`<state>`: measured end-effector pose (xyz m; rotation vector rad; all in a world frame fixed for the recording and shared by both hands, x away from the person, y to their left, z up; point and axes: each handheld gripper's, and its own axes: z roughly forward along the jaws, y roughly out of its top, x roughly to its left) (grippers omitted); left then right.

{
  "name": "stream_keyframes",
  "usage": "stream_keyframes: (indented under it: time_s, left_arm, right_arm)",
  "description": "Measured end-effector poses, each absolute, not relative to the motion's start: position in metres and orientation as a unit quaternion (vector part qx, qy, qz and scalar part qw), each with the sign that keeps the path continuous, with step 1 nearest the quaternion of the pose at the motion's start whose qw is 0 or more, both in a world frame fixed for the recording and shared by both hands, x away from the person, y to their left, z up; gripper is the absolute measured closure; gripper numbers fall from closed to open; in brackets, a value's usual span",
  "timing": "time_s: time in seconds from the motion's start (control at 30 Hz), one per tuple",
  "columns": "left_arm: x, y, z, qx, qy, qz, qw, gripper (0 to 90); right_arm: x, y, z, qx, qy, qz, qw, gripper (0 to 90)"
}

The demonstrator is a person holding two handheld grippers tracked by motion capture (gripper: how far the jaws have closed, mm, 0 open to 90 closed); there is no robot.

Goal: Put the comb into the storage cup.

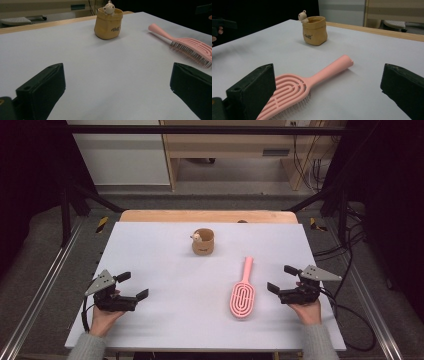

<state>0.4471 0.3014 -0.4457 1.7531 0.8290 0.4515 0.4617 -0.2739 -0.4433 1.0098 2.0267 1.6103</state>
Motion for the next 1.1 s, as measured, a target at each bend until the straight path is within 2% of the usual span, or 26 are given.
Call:
stream_keyframes:
  time_s: [0.97, 1.1]
  left_arm:
    - [0.449, 0.301, -0.448, 0.744, 0.351, 0.191, 0.535, 0.0]
    - [0.449, 0.301, -0.448, 0.744, 0.352, 0.191, 0.535, 0.0]
  right_arm:
    - [0.465, -0.259, -0.441, 0.348, 0.743, 0.539, 0.188, 0.3]
    - [0.466, -0.253, -0.439, 0.346, 0.748, 0.535, 0.187, 2.7]
